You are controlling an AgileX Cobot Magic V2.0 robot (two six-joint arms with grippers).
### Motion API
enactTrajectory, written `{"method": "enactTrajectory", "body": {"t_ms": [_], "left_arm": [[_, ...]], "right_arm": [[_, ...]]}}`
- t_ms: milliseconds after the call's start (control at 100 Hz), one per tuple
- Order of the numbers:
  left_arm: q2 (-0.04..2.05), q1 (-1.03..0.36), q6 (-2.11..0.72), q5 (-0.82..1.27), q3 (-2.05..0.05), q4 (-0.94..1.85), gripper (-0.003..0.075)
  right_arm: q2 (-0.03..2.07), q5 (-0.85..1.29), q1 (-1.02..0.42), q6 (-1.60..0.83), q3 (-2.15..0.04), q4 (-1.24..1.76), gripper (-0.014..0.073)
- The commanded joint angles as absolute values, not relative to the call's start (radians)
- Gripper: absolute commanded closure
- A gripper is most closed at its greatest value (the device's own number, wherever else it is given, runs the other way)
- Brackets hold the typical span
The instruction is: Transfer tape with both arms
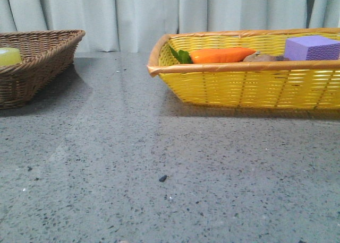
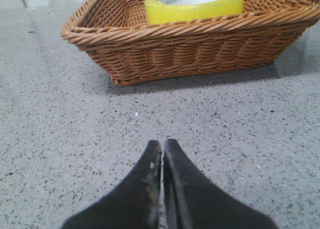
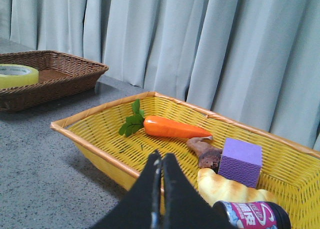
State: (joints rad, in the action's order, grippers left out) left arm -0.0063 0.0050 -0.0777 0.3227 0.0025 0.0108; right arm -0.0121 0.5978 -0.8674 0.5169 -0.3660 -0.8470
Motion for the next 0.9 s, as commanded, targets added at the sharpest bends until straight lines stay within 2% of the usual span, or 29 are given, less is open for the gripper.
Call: {"method": "enactTrajectory", "body": {"t_ms": [0,350,660,770,890], "left_arm": [[-0.035,0.009,-0.070,0.252,0.013,0.020,0.0741],[-0.035,0.009,-0.070,0.252,0.013,0.020,0.0741],[-0.035,0.009,-0.070,0.252,0.013,0.020,0.0741],[-0.035,0.009,-0.070,0.252,0.013,0.020,0.0741],[-0.035,0.009,-0.070,0.252,0.013,0.020,0.0741]], "right_arm": [[-0.027,0.549,-0.865,0.515,-0.389,-0.891,0.0660],[-0.027,0.549,-0.865,0.515,-0.389,-0.891,0.0660],[-0.027,0.584,-0.862,0.515,-0.382,-1.010,0.0660],[-0.027,0.586,-0.807,0.515,-0.364,-0.960,0.0660],[-0.027,0.551,-0.677,0.515,-0.328,-0.826,0.0660]]}}
